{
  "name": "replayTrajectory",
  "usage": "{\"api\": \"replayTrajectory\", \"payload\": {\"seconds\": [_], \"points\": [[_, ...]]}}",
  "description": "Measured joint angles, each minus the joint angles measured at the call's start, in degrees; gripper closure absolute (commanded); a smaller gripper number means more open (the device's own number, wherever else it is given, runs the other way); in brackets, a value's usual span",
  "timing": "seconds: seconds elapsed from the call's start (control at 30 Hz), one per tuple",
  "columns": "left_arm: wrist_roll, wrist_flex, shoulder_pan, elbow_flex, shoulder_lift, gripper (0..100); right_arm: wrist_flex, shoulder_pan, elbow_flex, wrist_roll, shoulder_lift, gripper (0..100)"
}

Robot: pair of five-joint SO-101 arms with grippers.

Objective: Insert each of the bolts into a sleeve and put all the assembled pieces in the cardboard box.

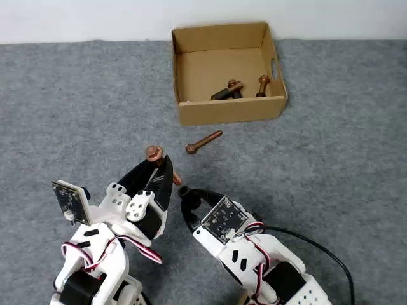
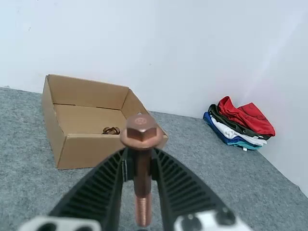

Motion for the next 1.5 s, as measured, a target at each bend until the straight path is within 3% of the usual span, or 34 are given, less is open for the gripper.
{"api": "replayTrajectory", "payload": {"seconds": [0.7,0.87,1.17,1.5], "points": [[0.35,-0.18,2.90,6.59,-0.35,99,-3.34,0.09,0.09,1.76,0.09,99.1],[0.18,6.07,5.89,6.77,-0.44,99,-3.34,0.09,0.09,1.76,0.09,99.1],[-9.93,14.95,6.15,5.89,-0.62,79,-3.34,-0.26,0.18,1.85,0.18,99.1],[-13.10,17.49,5.80,5.54,-0.53,78,-3.25,-0.09,0.18,1.93,0.18,99.1]]}}
